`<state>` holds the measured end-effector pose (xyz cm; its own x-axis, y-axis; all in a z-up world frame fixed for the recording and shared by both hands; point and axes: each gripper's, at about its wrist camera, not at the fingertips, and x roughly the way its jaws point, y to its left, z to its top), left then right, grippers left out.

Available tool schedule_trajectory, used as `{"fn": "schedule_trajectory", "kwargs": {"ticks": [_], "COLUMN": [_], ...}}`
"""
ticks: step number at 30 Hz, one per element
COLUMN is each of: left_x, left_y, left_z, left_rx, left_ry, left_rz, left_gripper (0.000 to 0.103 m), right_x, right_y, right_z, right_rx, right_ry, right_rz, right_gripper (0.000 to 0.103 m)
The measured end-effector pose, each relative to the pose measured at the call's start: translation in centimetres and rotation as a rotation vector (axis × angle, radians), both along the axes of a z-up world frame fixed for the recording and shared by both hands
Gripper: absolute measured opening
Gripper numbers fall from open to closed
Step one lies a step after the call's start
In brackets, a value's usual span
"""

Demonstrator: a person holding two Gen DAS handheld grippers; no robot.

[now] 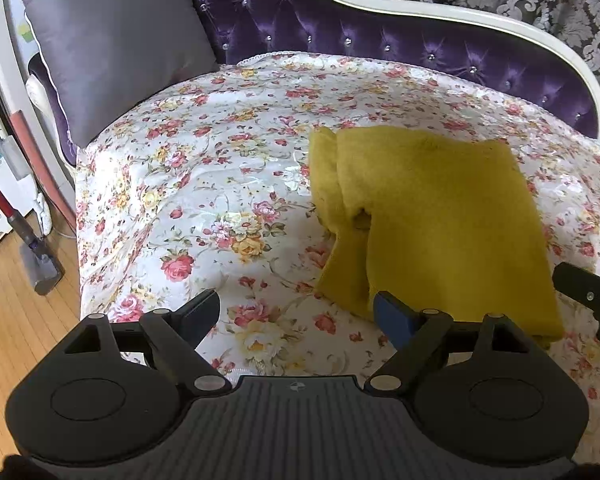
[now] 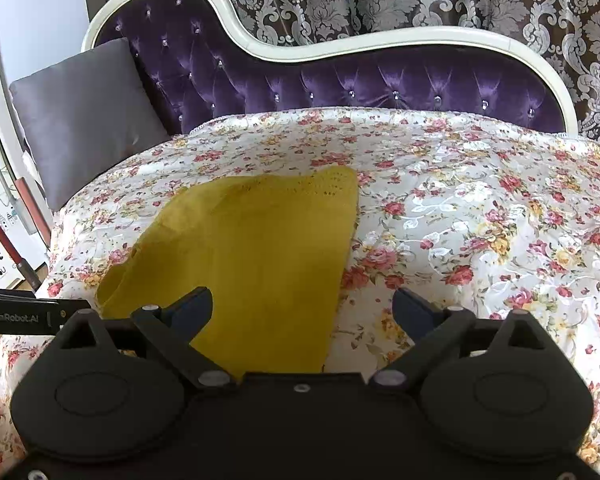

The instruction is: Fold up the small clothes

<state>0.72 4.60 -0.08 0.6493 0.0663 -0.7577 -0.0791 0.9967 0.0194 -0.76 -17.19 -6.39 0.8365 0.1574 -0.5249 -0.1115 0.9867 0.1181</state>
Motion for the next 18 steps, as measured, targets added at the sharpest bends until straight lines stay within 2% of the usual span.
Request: {"fn": "schedule_trajectory", "kwargs": {"ticks": [8, 18], "left_x": [-0.21, -0.01], "left_y": [-0.58, -0.55], "left_z": [-0.10, -0.33], "left_rx": [0.012, 0.001], "left_ry": [0.005, 0.018], "left_rz": [-0.017, -0.014], "left_gripper": [0.084, 0.084], "right_x": [0.16, 0.56], "right_y": [0.09, 0.04], "right_z": [0.02, -0.29], "right_rx": [-0.034, -0.029], "right_ry": [0.026, 0.064], "right_rz": [0.016, 0.016], "right_gripper": [0.103, 0.103]}}
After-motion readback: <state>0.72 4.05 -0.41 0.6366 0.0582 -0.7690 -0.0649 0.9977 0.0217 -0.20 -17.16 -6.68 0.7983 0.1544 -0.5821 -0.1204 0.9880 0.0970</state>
